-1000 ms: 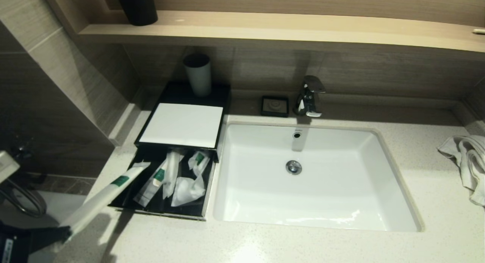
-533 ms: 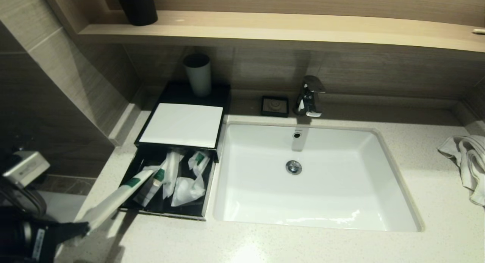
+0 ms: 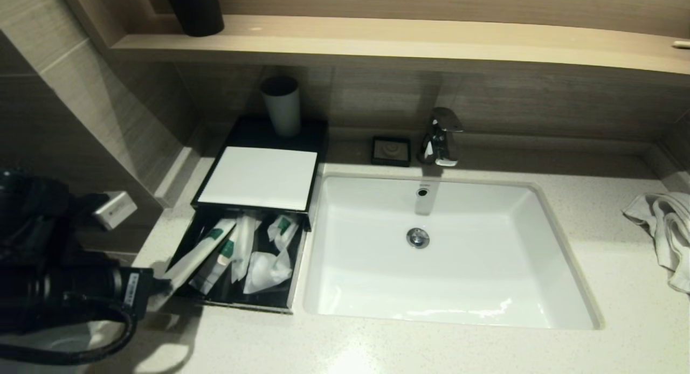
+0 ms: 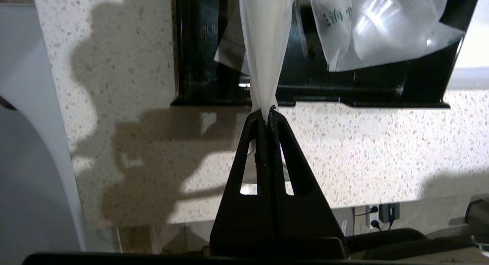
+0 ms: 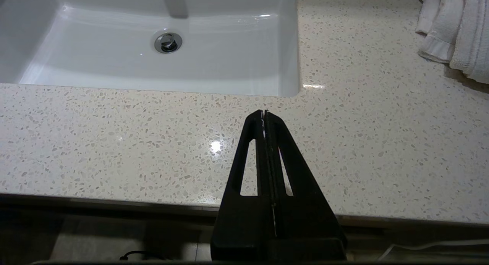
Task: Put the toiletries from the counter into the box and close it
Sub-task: Place the bathroom toiletry into the drawer
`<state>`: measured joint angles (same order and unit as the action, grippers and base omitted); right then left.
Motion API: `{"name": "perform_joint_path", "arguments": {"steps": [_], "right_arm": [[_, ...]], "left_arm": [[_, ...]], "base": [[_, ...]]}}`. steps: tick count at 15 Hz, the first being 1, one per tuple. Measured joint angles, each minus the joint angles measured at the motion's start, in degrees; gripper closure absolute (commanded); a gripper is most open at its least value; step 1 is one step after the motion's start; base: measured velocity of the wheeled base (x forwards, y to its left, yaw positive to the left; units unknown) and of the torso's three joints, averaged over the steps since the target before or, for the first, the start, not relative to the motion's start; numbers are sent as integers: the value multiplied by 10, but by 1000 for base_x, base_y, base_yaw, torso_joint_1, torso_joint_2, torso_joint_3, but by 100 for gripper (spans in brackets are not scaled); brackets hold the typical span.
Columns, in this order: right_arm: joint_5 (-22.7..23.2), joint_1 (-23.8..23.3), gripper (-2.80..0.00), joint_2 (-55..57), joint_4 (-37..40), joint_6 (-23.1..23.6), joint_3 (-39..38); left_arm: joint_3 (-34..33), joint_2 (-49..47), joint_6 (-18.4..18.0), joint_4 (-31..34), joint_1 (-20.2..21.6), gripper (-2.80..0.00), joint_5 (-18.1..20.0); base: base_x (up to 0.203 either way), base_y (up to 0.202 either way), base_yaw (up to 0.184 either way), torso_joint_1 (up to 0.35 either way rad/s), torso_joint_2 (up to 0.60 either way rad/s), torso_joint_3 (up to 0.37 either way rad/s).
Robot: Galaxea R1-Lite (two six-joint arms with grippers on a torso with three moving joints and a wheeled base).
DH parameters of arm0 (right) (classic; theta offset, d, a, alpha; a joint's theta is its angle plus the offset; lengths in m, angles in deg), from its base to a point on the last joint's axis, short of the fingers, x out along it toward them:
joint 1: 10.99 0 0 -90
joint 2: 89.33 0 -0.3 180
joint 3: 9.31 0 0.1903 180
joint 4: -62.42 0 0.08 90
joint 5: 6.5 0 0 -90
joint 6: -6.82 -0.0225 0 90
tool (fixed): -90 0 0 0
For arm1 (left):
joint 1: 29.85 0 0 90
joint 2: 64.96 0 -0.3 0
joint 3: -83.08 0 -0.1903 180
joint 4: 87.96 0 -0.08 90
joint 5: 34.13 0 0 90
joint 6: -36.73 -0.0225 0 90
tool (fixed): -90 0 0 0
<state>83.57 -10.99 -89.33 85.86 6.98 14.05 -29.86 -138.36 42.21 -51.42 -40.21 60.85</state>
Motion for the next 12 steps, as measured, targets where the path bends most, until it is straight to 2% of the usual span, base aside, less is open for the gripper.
{"name": "perform_joint_path", "arguments": {"steps": [3,8,12], "right_arm": [[0,0,0,0,0,0,0],[0,0,0,0,0,0,0],[0,0,0,0,0,0,0]], "left_arm": [[8,-42,5,-48,0,0,-3],[46,-87,21,-55,-4,0,-3],[52,-109,22,-78,-11,0,-3]], "base": [[0,0,0,0,0,0],[0,0,0,0,0,0],[0,0,0,0,0,0]]}}
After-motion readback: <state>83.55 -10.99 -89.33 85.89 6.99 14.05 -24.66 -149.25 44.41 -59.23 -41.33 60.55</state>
